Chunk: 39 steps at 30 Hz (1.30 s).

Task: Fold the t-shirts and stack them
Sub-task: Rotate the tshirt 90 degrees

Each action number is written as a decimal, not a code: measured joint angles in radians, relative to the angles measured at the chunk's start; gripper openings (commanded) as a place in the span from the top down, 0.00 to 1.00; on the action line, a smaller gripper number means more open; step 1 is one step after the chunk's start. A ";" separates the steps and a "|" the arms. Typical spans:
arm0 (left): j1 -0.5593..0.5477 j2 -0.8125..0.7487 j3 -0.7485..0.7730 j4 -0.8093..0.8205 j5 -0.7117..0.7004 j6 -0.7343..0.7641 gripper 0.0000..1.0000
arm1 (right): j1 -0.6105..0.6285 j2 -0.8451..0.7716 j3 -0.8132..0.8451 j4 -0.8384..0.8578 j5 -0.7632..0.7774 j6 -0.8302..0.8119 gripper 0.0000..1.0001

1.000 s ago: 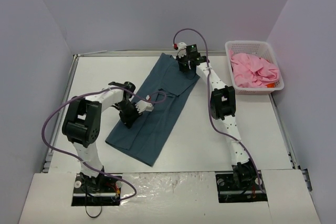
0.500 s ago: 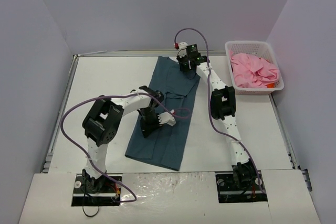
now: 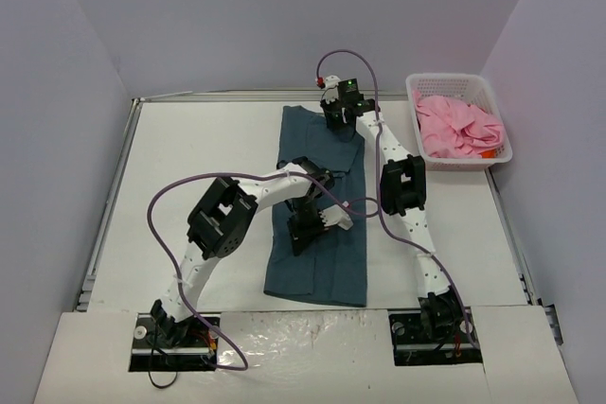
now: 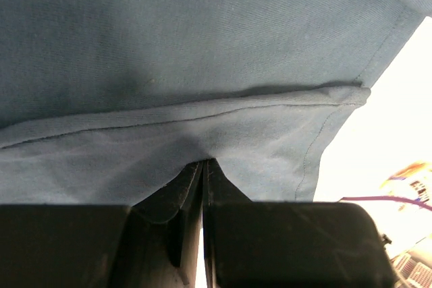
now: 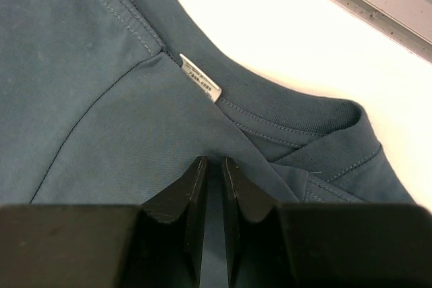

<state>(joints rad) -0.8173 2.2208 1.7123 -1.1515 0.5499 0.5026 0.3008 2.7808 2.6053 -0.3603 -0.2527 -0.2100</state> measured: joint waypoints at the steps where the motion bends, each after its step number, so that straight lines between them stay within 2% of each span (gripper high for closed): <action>1: -0.005 0.007 0.011 0.001 0.010 -0.011 0.98 | 0.000 0.000 0.000 -0.001 0.000 0.000 0.88; 7: -0.015 0.033 0.051 0.003 0.041 -0.052 0.98 | 0.003 0.000 0.000 -0.003 -0.001 -0.010 0.88; 12: -0.015 0.032 0.055 0.011 0.047 -0.073 0.98 | 0.010 0.000 0.001 -0.003 0.002 -0.031 0.82; 14: -0.017 0.029 0.051 0.019 0.044 -0.080 0.98 | 0.011 -0.002 0.002 -0.005 0.004 -0.036 0.71; 16: -0.020 0.027 0.051 0.027 0.042 -0.088 0.98 | 0.014 -0.008 0.002 -0.010 0.009 -0.041 0.70; 20: -0.023 0.016 0.040 0.054 0.041 -0.101 0.98 | 0.025 -0.056 -0.008 -0.034 0.011 -0.042 0.54; 23: -0.024 0.002 0.020 0.081 0.041 -0.114 0.97 | 0.028 -0.169 -0.077 -0.035 0.013 -0.042 0.48; 33: -0.024 -0.077 -0.079 0.161 0.050 -0.079 0.97 | -0.014 -0.723 -0.506 0.020 0.029 -0.070 0.50; 39: -0.018 -0.258 -0.198 0.182 0.087 -0.011 0.90 | -0.055 -0.807 -0.740 0.027 0.047 -0.079 0.51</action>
<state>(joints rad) -0.8349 1.9629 1.5146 -0.9691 0.6365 0.4915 0.2462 1.9739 1.8656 -0.3328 -0.2054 -0.2890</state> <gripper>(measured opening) 0.075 0.496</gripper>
